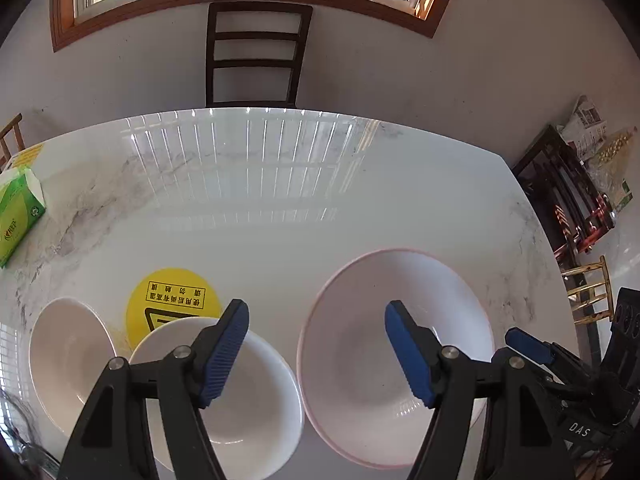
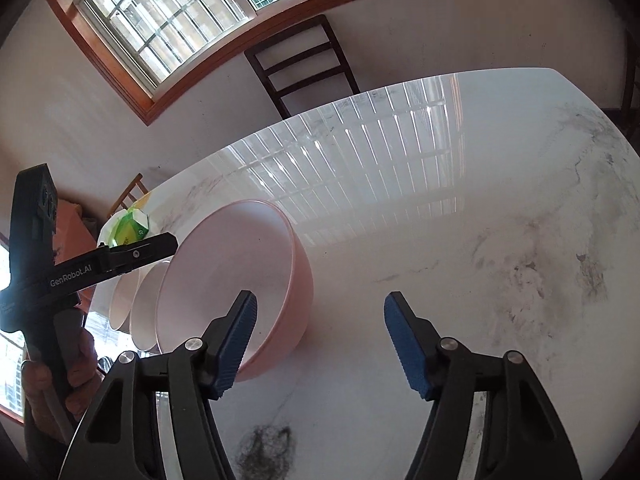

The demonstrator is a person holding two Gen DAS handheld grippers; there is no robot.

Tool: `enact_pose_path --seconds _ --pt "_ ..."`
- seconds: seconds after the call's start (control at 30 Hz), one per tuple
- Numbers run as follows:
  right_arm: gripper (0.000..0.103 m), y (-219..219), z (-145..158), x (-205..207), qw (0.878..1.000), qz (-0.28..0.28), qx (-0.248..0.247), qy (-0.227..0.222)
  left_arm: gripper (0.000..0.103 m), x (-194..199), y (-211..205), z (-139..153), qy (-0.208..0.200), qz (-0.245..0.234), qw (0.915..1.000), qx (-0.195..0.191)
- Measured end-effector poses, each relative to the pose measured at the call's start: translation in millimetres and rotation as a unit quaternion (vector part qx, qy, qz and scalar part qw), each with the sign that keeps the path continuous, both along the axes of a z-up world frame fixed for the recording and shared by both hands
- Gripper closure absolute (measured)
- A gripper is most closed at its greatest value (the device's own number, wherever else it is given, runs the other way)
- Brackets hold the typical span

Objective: Organize plates and bowls
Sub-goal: 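Move the left gripper toward the rim of the large pink bowl, then grasp the pink bowl rim with the left gripper and lift, then carry the pink bowl beside the plate stack, lower it, open left gripper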

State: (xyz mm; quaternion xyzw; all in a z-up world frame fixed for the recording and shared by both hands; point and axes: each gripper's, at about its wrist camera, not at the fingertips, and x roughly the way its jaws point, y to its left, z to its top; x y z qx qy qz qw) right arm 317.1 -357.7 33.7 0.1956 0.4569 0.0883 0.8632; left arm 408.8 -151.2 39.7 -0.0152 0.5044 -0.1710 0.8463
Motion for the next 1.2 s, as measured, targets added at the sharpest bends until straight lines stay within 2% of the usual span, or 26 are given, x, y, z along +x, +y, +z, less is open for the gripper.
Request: enact_pose_path --seconds 0.1,0.17,0.23,0.27,0.3,0.33,0.47,0.53,0.63,0.73,0.8,0.97,1.2 --pt "0.039 4.3 -4.6 6.3 1.0 0.003 -0.002 0.013 0.031 7.8 -7.5 -9.2 0.006 -0.012 0.9998 0.012" --pt "0.045 8.8 -9.2 8.8 1.0 0.004 -0.008 0.023 0.031 10.1 -11.6 -15.0 0.01 -0.022 0.9996 0.012" --pt "0.06 14.3 -14.8 14.1 0.999 0.013 -0.011 0.035 0.033 14.7 -14.5 -22.3 0.027 -0.022 0.9994 0.007" --pt "0.062 16.8 -18.2 16.4 0.999 0.02 -0.007 0.042 0.05 15.8 -14.6 -25.5 0.034 -0.024 0.9991 -0.005" --pt "0.068 18.7 -21.7 18.6 0.998 0.025 0.002 0.05 0.082 16.8 -17.0 -29.8 0.046 -0.029 0.9985 -0.003" --pt "0.073 21.3 -25.4 20.7 0.998 0.031 0.01 0.06 0.087 17.8 -19.2 -33.1 0.053 -0.029 0.998 0.016" --pt "0.078 23.7 -23.3 21.1 0.997 0.037 -0.013 0.063 0.089 8.8 -24.4 -30.4 0.034 -0.032 0.9983 0.034" --pt "0.08 18.8 -23.8 20.3 0.997 0.035 -0.009 0.067 0.09 0.2 -24.8 -25.1 0.024 -0.026 0.9987 0.036" --pt "0.085 11.3 -19.0 10.4 0.997 0.034 0.01 0.065 0.09 -17.4 -20.6 -12.3 0.009 -0.023 0.9994 0.025" --pt "0.085 13.8 -8.0 -4.7 0.997 0.043 0.015 0.062 0.09 -37.0 -13.4 0.5 0.009 -0.012 0.9999 0.004" --pt "0.085 18.1 -1.3 -17.2 0.996 0.053 0.022 0.064 0.09 -55.9 -6.8 8.7 -0.001 -0.007 1.0 0.004" --pt "0.085 37.5 12.8 -51.8 0.993 0.081 0.037 0.072 0.09 -107.1 21.8 28.2 -0.007 0.008 0.9999 -0.008" --pt "0.085 90.4 15.4 -104.6 0.984 0.137 0.061 0.096 0.09 -177.4 89.2 29.8 0.024 0.042 0.9986 -0.021"
